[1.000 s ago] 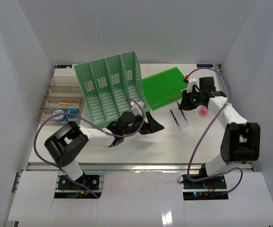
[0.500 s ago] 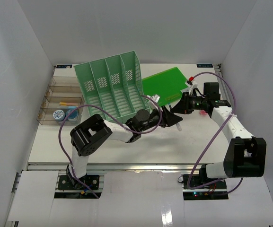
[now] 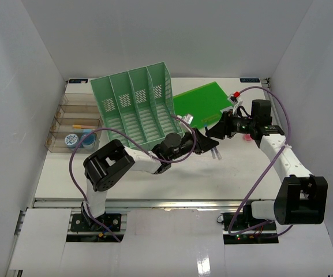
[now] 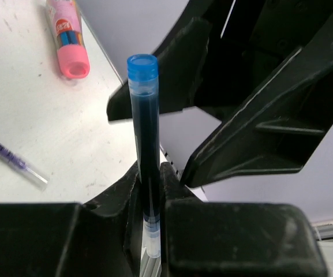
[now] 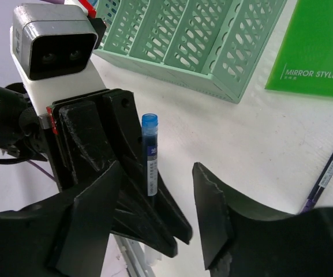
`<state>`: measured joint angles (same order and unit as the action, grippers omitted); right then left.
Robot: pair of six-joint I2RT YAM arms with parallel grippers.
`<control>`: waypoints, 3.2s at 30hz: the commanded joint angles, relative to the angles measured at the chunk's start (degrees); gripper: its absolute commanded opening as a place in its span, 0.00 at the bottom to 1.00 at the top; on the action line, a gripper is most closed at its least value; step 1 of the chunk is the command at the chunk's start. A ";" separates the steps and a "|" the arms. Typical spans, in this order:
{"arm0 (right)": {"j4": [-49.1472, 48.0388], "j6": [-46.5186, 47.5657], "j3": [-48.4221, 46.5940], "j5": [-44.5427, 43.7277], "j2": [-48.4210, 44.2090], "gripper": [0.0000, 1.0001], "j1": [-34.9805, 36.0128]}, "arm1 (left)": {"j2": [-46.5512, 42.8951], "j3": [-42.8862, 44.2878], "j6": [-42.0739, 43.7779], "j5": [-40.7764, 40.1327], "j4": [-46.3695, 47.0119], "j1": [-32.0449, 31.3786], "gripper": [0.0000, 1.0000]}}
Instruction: Organize the desk
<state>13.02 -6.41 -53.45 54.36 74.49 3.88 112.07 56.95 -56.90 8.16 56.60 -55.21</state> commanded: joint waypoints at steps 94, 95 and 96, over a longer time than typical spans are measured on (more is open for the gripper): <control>10.32 30.68 4.57 -17.71 -4.60 0.86 -7.50 | -21.68 14.31 6.93 6.79 -61.17 76.92 0.75; 10.11 30.08 4.61 -23.25 -3.70 0.87 -5.12 | -25.01 11.44 7.63 7.63 -59.55 77.24 0.76; 8.78 28.49 4.79 -27.34 -2.77 0.88 -3.04 | -27.86 9.05 8.29 8.47 -58.41 77.44 0.79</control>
<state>18.47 21.71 -46.66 51.94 68.30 -7.48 101.00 73.62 -53.35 13.07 -7.35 20.84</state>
